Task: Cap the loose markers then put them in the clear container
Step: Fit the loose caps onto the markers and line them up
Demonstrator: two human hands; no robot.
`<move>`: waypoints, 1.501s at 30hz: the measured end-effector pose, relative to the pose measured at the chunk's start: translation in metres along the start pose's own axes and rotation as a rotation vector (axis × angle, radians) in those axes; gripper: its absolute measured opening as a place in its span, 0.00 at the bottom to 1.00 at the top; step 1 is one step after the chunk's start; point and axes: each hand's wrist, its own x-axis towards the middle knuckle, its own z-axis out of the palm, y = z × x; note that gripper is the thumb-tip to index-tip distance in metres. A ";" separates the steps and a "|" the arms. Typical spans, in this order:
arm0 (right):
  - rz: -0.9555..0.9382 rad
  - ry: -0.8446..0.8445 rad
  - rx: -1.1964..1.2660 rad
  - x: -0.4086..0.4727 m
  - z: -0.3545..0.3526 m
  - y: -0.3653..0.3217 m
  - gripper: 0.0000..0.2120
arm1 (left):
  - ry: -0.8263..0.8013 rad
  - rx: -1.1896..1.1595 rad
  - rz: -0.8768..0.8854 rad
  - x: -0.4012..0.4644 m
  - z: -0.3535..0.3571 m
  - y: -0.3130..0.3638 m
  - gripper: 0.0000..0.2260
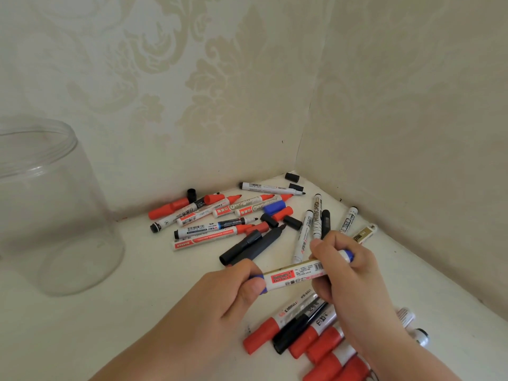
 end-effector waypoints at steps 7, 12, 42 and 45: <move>-0.052 -0.097 -0.291 0.009 -0.013 -0.004 0.11 | 0.007 0.057 -0.121 0.006 -0.014 -0.007 0.16; -0.081 0.280 -0.201 0.029 -0.050 -0.003 0.07 | 0.056 0.318 -0.185 0.007 -0.017 -0.014 0.05; -0.428 -0.411 -0.959 0.016 -0.021 0.019 0.09 | -0.130 0.238 -0.132 0.008 -0.013 -0.012 0.03; -0.440 -0.302 -0.990 0.019 -0.024 0.018 0.09 | -0.001 0.263 -0.142 0.009 -0.019 -0.018 0.04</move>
